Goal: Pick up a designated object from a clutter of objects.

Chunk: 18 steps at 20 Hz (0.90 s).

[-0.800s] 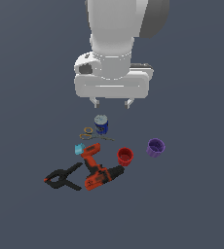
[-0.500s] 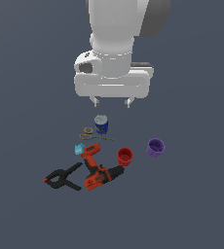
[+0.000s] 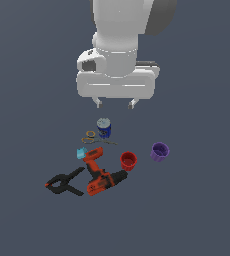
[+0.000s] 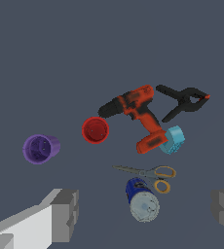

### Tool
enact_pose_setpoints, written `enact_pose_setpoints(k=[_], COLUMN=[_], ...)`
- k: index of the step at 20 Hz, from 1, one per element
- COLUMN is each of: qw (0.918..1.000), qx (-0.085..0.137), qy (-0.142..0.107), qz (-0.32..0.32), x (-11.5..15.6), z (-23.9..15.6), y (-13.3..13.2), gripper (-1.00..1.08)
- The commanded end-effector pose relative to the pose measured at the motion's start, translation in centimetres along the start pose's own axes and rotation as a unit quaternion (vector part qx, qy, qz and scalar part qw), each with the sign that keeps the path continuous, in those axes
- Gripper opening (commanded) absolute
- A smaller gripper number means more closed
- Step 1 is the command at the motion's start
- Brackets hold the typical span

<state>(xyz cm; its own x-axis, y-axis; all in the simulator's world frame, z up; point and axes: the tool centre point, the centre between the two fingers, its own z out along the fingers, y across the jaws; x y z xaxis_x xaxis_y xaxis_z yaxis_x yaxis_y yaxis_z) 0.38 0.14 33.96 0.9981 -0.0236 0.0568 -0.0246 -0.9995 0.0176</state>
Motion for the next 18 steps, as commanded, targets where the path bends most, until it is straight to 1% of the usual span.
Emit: enact_pose_setpoints(k=[1,9,13,18], qw=[1.0,0.9996,0.9988,0.9969], qx=[0.0,0.003,0.005,0.008], qy=[-0.001,-0.006,-0.009,-0.014], qz=[-0.003,-0.027,-0.047,-0.077], x=[0.1,0.9,1.4,1.7], z=[0.4,3.7,6.4,10.7], y=[0.3,2.5,4.3,7.3], gripper=[1.0,1.0,1.0,1.0])
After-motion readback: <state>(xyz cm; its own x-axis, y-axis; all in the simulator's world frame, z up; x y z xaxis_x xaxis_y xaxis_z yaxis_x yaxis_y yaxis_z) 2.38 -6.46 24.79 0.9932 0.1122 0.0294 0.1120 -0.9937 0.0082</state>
